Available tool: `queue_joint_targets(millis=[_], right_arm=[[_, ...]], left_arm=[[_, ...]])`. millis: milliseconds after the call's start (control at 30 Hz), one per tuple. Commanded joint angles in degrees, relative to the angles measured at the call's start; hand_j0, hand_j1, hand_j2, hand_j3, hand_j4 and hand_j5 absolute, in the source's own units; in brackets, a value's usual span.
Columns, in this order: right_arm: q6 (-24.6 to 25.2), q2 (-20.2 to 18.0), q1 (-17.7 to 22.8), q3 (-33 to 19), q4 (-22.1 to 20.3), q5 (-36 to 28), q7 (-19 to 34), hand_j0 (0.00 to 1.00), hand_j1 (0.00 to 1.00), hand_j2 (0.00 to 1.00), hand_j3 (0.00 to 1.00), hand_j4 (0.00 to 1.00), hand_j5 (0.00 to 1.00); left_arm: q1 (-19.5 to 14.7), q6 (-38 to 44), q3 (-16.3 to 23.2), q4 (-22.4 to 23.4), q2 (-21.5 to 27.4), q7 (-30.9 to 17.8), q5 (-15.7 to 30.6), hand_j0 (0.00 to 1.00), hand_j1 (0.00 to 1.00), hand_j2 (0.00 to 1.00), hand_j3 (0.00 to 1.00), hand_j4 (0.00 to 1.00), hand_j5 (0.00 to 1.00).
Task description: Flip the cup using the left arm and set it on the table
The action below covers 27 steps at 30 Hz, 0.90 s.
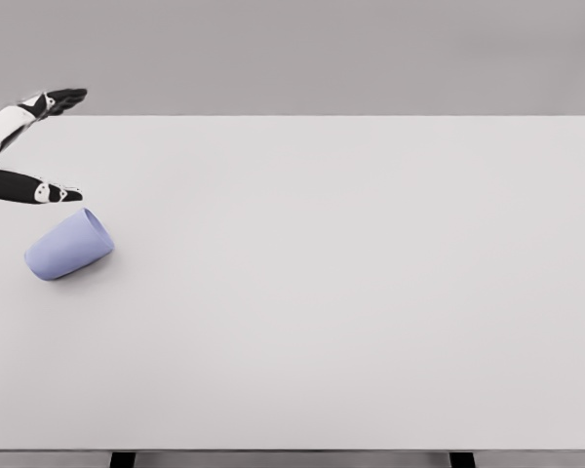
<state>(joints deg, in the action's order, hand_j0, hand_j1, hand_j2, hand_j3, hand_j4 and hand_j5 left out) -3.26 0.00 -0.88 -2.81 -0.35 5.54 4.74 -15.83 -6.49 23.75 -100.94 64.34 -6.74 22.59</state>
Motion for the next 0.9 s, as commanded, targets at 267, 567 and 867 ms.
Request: queue_joint_targets(millis=[267,567,867], right_arm=[[0.00,0.00,0.09,0.00,0.00,0.00,0.01,1.00,1.00,1.00,1.00,1.00,1.00],[0.00,0.00,0.09,0.00,0.00,0.00,0.01,1.00,1.00,1.00,1.00,1.00,1.00],[0.00,0.00,0.09,0.00,0.00,0.00,0.01,1.00,1.00,1.00,1.00,1.00,1.00]], left_arm=[[5.98,5.25,2.97,-0.05,2.72,3.93,6.94,1.00,1.00,1.00,1.00,1.00,1.00],[5.81,15.71,2.97,0.04,-0.88,2.88,-0.27,1.00,1.00,1.00,1.00,1.00,1.00],[5.63,18.18,2.88,0.04,-3.08,2.96,-3.78,0.89,0.89,0.89,0.89,0.89,0.89]])
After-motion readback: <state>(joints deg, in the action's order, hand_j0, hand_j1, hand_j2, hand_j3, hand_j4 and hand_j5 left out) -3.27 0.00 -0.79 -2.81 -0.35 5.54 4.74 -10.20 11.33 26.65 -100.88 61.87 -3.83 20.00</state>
